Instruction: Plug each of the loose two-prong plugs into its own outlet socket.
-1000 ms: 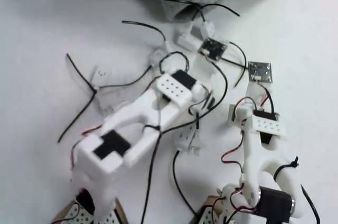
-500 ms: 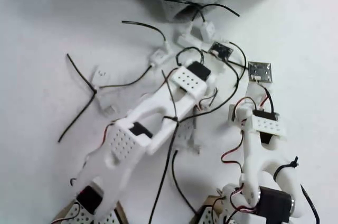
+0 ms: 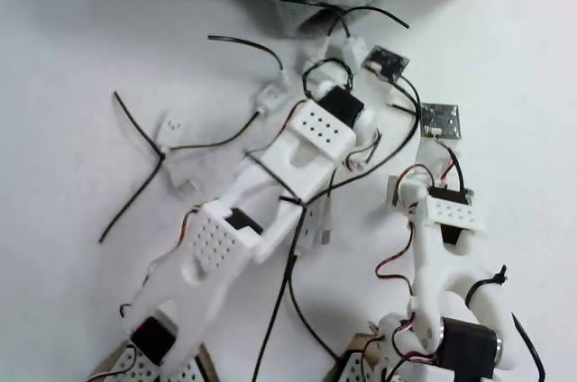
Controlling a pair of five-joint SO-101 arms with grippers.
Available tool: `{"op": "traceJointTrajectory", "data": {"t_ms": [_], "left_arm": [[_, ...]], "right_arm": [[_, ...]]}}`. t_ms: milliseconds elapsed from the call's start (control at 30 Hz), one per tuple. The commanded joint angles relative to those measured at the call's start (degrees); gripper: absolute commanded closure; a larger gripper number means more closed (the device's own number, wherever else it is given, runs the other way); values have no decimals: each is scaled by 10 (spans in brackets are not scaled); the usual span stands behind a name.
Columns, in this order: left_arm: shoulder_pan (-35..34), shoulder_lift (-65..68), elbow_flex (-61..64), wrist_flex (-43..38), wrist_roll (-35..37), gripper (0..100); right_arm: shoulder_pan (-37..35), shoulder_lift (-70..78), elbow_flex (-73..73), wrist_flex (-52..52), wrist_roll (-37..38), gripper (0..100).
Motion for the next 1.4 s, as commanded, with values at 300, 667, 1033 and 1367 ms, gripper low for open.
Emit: {"op": "traceJointTrajectory", "data": {"t_ms": [300,667,1033,1367], "left_arm": [[-153,-10,-267,140,-88,978],[-347,-9,-222,140,-197,978],[-482,-9,-89,140,-402,977],[-643,-7,-92,137,-529,977]], "right_arm": [[-4,-2,-20,-8,-3,598],[-3,-2,-20,-8,-1,598],[-4,-2,-20,-8,-1,598],[-4,-2,-19,-8,0,598]]}}
